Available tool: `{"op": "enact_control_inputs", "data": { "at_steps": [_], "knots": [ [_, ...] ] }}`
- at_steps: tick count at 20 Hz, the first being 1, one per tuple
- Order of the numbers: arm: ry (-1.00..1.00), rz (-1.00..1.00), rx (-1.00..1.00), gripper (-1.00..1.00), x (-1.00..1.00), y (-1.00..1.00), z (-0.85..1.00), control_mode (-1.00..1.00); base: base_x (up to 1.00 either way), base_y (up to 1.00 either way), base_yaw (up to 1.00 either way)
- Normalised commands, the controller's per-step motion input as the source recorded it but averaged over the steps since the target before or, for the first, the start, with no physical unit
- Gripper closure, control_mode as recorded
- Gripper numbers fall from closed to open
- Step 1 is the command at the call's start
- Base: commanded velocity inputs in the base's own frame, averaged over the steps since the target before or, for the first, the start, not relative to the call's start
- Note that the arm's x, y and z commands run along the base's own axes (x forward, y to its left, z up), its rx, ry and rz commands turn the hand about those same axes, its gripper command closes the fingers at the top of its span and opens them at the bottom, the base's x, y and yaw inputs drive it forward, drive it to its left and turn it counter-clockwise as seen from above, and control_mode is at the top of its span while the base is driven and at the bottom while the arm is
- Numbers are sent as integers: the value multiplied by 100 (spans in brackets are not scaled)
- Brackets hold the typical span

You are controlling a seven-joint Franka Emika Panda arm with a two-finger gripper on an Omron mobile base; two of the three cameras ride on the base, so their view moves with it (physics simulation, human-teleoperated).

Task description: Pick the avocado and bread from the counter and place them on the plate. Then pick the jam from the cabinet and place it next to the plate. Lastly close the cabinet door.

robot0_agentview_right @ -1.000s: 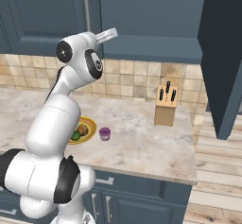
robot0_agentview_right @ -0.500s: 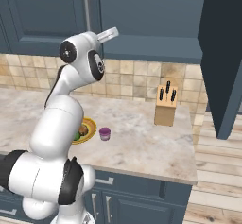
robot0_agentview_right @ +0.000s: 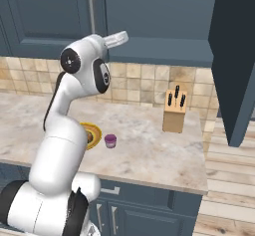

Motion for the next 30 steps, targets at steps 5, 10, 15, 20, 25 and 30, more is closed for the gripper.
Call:
{"op": "enact_control_inputs", "data": {
  "at_steps": [5,10,15,20,25,30],
  "knots": [
    [-3,0,11,-100,-43,-18,0,-100,0,0,0],
    [-3,0,6,-100,-61,-3,0,-100,0,0,0],
    [-1,0,2,-100,-69,0,-3,-100,0,0,0],
    [0,0,1,-100,-68,0,-2,-100,0,0,0],
    [0,0,3,-100,-70,-1,-4,-100,0,0,0],
    [0,0,5,-100,-79,-5,-2,-100,0,0,0]
  ]
}}
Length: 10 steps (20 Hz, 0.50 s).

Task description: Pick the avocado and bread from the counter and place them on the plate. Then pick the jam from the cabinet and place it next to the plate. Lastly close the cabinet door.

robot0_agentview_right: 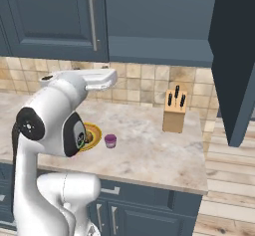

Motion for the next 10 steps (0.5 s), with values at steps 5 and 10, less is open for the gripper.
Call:
{"op": "enact_control_inputs", "data": {
  "at_steps": [5,10],
  "knots": [
    [-2,0,14,-100,-80,-17,0,-100,0,0,0],
    [-5,3,23,-100,-65,-28,-1,-100,0,0,0]
  ]
}}
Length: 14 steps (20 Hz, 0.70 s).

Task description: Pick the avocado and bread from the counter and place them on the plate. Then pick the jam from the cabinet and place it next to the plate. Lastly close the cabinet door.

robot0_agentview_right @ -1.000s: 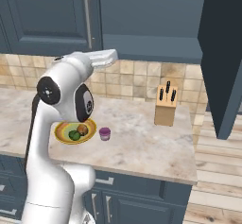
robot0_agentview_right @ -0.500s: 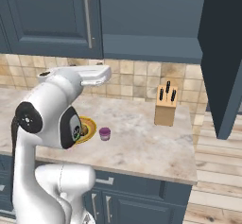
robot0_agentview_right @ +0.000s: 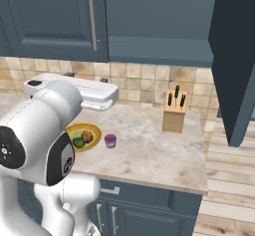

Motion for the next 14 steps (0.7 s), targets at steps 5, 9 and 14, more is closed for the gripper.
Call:
{"op": "enact_control_inputs", "data": {
  "at_steps": [5,9,14],
  "knots": [
    [-4,7,30,-100,-38,-49,-40,-100,0,0,0],
    [-4,9,28,-100,-24,-56,-52,-100,0,0,0],
    [-9,7,22,-100,-22,-43,-17,-100,0,0,0]
  ]
}}
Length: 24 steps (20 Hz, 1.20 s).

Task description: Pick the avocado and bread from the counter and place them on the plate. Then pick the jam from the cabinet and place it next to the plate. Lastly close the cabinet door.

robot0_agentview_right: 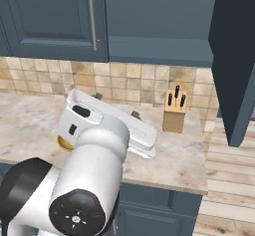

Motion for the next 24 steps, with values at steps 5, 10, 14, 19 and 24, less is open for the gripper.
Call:
{"op": "enact_control_inputs", "data": {
  "at_steps": [5,10,14,19,24],
  "knots": [
    [-12,6,22,-100,-22,-44,-7,-100,0,0,0],
    [-9,4,27,-100,-11,-45,-10,-100,0,0,0],
    [-10,4,28,-100,-14,-39,-8,-100,0,0,0],
    [-9,3,29,-100,-8,-34,-2,-100,0,0,0],
    [-8,5,28,-100,-6,-31,0,-100,0,0,0]
  ]
}}
